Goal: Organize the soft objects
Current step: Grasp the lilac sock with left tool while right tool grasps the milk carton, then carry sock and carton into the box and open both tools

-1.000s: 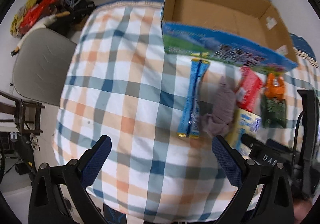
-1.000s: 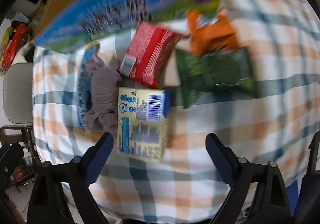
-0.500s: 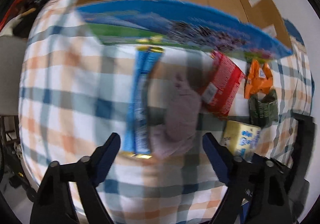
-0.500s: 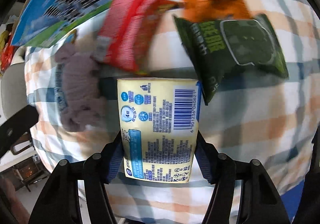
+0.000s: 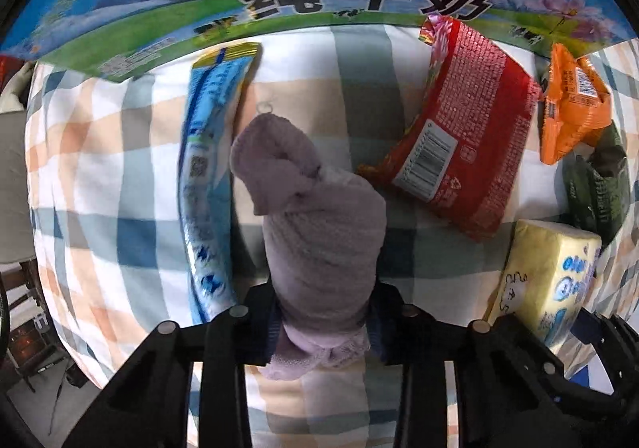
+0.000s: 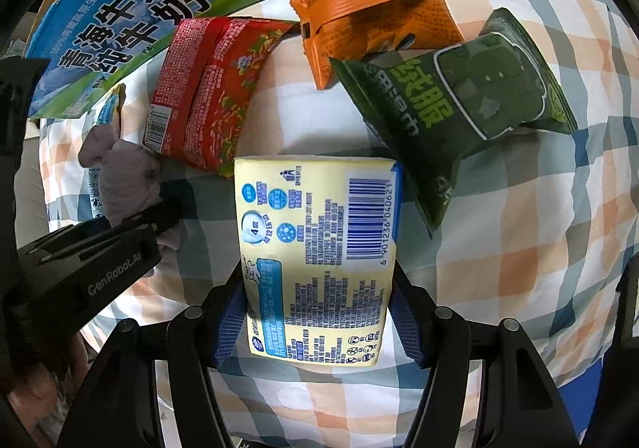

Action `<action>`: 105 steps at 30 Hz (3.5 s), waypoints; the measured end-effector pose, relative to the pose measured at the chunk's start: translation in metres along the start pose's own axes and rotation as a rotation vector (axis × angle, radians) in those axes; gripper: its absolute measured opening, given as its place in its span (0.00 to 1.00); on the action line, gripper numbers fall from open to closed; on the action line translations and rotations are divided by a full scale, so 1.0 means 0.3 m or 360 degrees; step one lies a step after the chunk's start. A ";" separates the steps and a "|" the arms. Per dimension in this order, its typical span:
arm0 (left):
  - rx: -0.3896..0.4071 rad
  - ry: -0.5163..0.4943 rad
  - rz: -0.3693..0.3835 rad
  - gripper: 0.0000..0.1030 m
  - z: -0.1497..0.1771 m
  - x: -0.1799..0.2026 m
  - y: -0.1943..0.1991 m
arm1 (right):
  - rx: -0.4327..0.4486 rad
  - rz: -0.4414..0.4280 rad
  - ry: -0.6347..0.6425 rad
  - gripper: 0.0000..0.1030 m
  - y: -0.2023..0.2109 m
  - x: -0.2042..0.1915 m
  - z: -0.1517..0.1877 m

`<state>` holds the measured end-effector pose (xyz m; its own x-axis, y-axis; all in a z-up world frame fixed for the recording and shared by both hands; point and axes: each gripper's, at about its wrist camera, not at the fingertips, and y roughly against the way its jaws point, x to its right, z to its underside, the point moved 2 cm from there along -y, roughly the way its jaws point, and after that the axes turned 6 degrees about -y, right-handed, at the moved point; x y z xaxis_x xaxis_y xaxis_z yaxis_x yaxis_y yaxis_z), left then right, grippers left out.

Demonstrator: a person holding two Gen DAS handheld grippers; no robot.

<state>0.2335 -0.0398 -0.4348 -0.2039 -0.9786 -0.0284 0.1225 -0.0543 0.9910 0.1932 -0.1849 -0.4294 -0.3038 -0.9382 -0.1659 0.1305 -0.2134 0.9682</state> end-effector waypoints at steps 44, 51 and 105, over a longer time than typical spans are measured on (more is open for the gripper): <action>0.0328 0.0136 0.0498 0.29 -0.602 -0.268 0.587 | 0.0436 -0.0176 0.0334 0.64 0.547 -0.358 -0.587; 0.0157 0.0116 0.0655 0.29 -0.811 -0.297 0.400 | 0.0326 -0.0069 0.0288 0.64 0.324 -0.421 -0.837; 0.0874 0.0165 -0.0131 0.97 -0.140 -0.336 0.816 | 0.0807 0.0186 0.0305 1.00 0.663 -0.388 -0.249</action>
<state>0.3248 0.0370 -0.1947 -0.0915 -0.9914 -0.0939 -0.4190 -0.0472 0.9068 0.3250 -0.1385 -0.2316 -0.1309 -0.9907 -0.0370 -0.3321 0.0086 0.9432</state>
